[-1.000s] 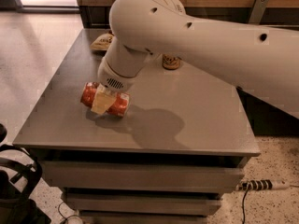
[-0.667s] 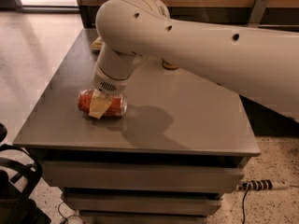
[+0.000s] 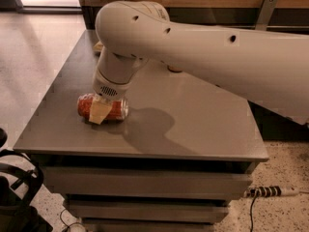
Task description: Knock coke can over
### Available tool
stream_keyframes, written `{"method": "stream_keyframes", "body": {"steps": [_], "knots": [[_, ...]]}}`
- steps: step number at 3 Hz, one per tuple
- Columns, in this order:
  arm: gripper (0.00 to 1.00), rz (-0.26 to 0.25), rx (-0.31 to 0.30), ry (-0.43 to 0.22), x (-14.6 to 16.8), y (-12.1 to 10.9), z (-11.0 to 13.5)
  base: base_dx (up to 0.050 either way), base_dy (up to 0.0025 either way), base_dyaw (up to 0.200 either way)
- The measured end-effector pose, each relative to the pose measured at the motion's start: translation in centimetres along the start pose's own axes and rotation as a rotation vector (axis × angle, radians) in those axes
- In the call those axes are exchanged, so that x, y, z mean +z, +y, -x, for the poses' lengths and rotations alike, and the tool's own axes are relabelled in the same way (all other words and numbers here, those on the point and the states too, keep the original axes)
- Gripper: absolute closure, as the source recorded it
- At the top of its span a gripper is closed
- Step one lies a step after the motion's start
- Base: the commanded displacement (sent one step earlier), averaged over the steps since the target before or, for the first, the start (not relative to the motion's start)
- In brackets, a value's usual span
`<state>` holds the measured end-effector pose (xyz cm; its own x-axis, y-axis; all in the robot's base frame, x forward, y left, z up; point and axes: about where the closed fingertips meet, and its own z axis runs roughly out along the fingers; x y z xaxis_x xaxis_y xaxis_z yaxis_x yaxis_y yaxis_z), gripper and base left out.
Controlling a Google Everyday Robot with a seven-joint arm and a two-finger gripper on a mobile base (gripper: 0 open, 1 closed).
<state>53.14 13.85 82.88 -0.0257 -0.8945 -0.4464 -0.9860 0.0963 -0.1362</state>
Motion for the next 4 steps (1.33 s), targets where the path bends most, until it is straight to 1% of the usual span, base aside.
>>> {"method": "stream_keyframes", "body": {"steps": [3,4], "knots": [[0.13,0.001,-0.006,0.001,0.00,0.26,0.15,0.000,0.00000,0.000],[0.00,0.002,-0.008,0.001,0.00,0.35,0.20,0.000,0.00000,0.000]]}}
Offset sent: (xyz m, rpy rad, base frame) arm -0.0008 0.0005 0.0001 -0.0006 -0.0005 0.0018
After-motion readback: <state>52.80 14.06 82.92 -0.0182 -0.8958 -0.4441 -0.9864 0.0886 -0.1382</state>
